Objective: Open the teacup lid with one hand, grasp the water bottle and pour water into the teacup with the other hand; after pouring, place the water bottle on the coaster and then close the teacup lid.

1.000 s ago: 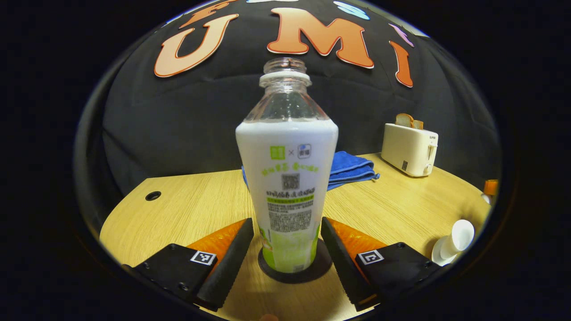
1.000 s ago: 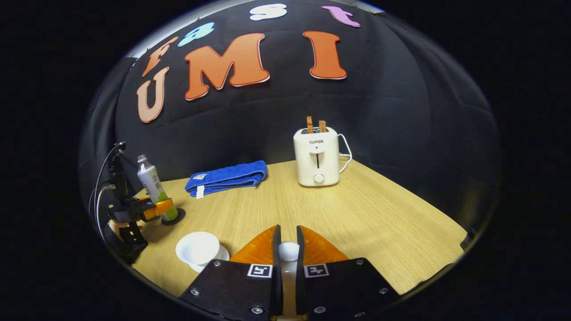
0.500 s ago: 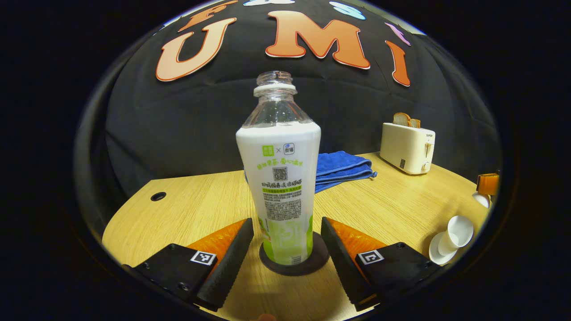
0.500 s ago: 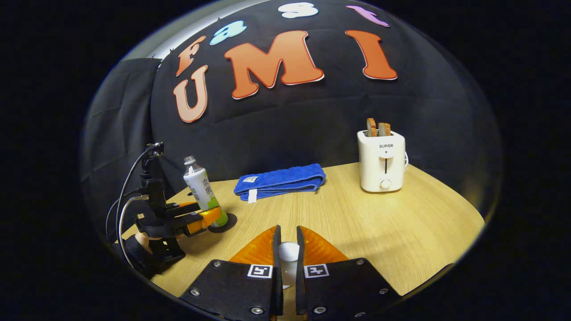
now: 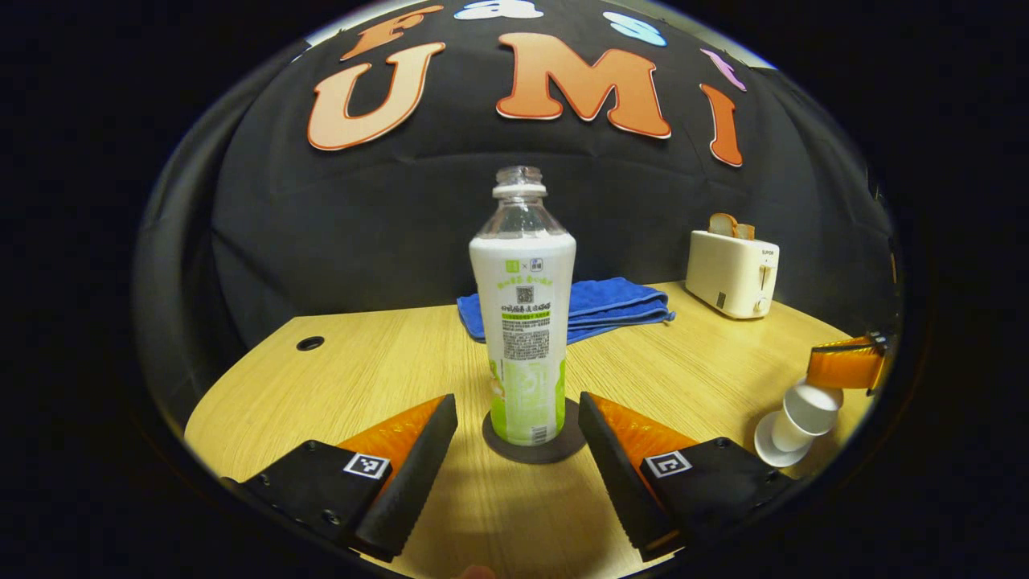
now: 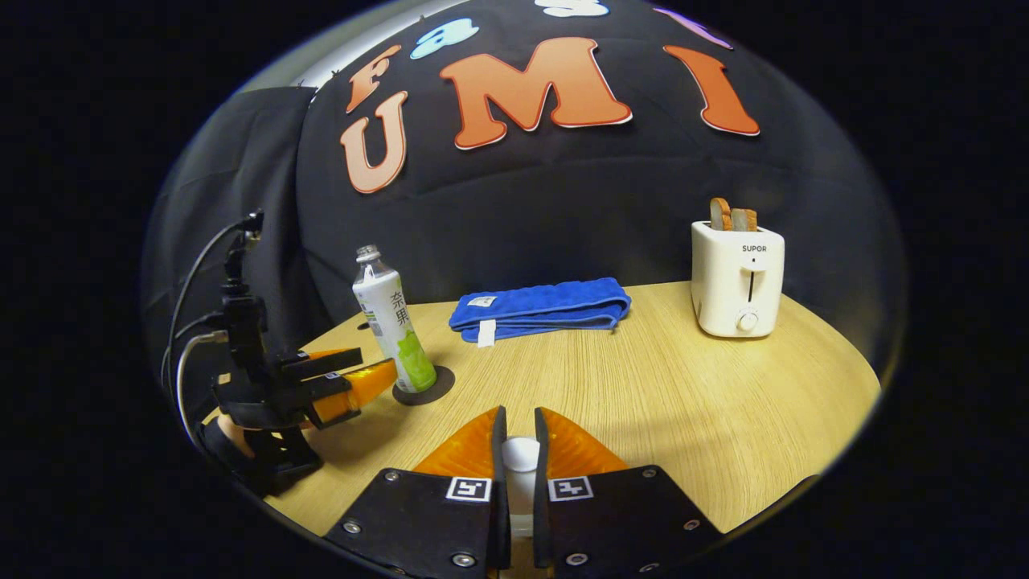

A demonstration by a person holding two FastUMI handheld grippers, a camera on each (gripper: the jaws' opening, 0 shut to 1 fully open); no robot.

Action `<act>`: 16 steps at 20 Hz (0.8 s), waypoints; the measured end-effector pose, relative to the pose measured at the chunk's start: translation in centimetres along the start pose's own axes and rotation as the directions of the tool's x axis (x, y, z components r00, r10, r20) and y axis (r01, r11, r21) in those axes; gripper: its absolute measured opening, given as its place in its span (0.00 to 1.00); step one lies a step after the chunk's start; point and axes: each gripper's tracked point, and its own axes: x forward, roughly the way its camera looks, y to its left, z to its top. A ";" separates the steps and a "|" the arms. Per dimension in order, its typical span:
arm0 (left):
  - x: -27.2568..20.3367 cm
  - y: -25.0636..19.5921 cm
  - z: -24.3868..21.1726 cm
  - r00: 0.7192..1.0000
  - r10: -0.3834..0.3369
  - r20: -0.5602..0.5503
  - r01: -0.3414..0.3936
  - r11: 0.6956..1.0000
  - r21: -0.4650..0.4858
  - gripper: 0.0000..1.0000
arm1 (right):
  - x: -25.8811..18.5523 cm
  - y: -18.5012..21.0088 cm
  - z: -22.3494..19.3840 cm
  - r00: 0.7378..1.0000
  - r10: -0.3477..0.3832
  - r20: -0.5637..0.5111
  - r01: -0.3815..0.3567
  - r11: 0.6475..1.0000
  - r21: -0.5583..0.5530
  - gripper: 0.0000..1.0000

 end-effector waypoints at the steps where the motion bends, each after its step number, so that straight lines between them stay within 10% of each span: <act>1: -0.8 0.1 0.3 1.000 0.004 0.014 -0.004 1.000 -0.010 0.99 | 0.2 0.0 -0.2 1.000 -0.006 -0.003 0.006 1.000 -0.009 0.11; 12: -7.2 1.8 3.2 0.987 0.060 0.151 -0.039 0.989 -0.141 0.99 | -0.9 0.0 -0.7 0.999 -0.044 0.013 0.045 0.995 -0.084 0.25; 16: -8.0 3.0 2.7 0.985 0.086 0.151 -0.060 0.984 -0.170 0.98 | -2.7 -0.8 2.2 0.991 -0.074 0.110 0.083 0.994 -0.072 0.65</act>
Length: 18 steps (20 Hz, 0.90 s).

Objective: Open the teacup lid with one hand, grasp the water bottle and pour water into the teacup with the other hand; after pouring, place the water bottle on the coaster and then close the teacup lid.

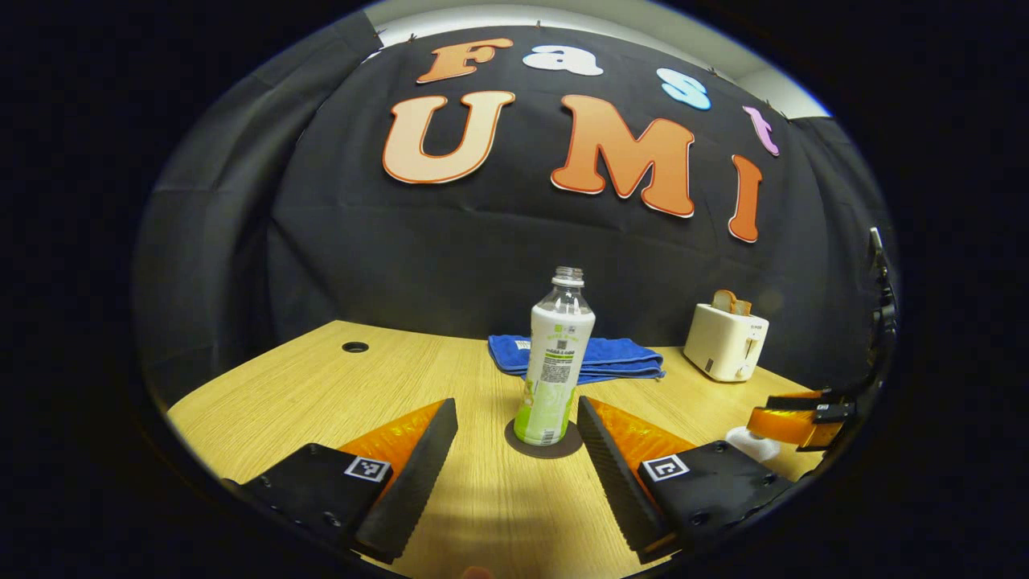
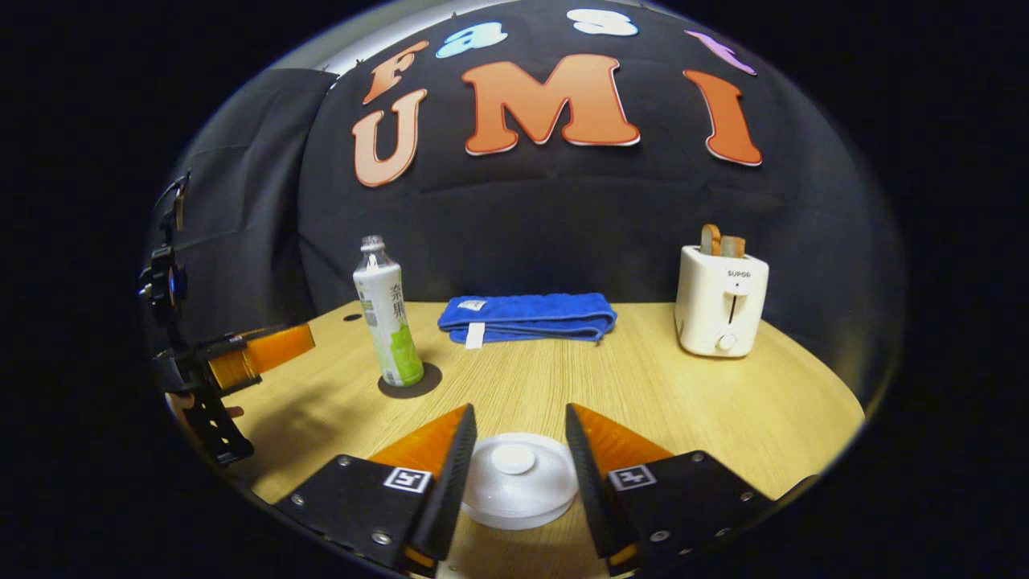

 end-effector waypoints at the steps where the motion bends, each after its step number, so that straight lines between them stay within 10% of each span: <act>1: -0.3 0.4 0.0 1.000 0.006 0.000 -0.006 1.000 -0.001 0.96 | -0.5 -0.5 0.5 1.000 -0.015 0.018 0.015 1.000 0.007 0.87; 18: -5.3 4.5 4.6 0.991 0.106 0.086 -0.115 0.987 0.109 0.98 | -7.6 -8.9 3.9 0.971 -0.208 0.116 0.207 0.978 0.014 0.97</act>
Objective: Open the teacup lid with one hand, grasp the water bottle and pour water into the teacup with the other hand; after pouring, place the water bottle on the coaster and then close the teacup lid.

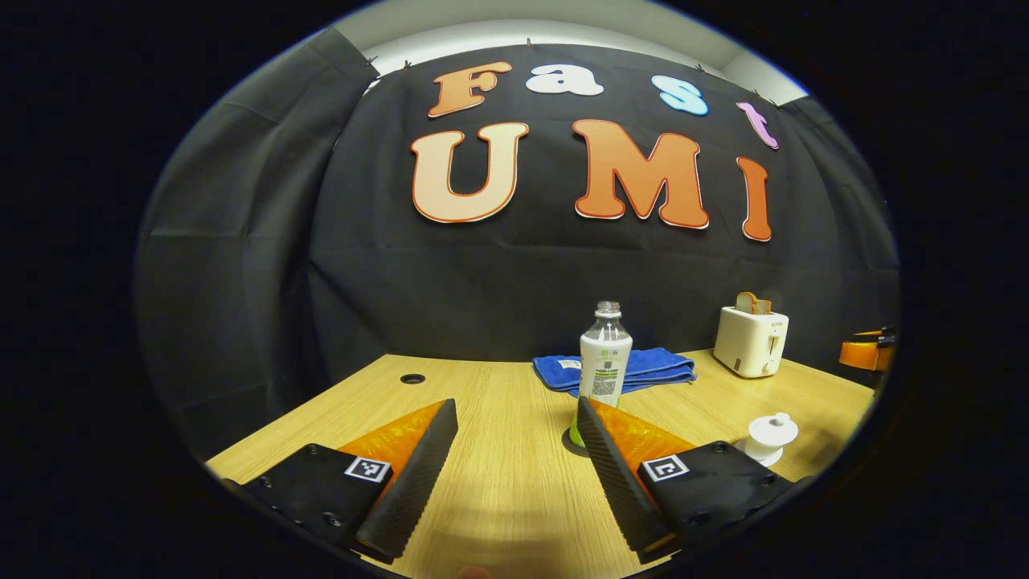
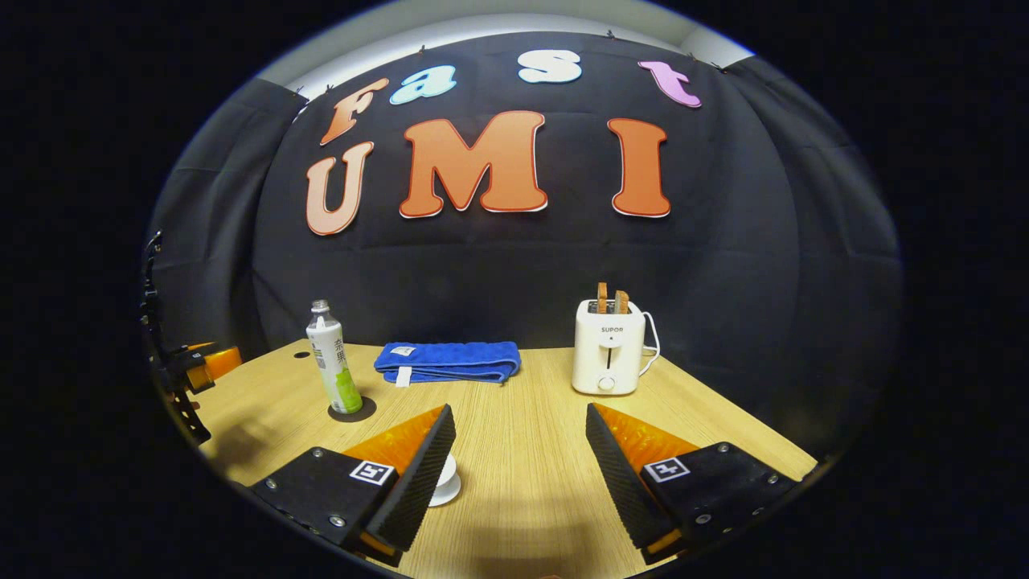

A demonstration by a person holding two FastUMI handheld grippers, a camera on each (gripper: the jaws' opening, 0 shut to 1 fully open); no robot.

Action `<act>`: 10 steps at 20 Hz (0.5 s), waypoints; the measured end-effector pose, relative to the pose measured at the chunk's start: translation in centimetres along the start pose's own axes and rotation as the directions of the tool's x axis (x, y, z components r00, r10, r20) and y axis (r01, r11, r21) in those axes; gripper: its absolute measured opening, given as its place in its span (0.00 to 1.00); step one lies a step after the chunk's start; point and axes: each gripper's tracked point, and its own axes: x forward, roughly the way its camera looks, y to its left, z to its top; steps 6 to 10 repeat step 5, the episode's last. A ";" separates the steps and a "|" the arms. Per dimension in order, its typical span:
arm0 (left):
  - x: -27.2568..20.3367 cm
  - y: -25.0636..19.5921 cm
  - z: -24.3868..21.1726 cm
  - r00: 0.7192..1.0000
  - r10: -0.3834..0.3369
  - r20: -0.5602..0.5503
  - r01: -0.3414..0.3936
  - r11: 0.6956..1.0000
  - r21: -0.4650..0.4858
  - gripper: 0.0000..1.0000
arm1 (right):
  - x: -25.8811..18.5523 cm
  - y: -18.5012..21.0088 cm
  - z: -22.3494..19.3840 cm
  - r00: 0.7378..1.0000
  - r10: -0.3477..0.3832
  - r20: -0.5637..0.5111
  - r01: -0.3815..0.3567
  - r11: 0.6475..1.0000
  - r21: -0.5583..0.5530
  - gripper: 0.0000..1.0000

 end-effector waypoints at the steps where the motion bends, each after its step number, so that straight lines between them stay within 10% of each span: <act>1: -0.3 0.2 0.3 1.000 0.003 0.004 -0.003 1.000 0.000 0.98 | -0.1 -0.2 0.0 1.000 -0.007 -0.003 0.007 1.000 0.000 0.97; 10: -0.9 0.6 1.1 1.000 -0.004 0.002 0.005 1.000 -0.002 0.98 | -0.6 -1.1 0.2 0.999 -0.044 0.000 0.044 0.999 0.011 0.97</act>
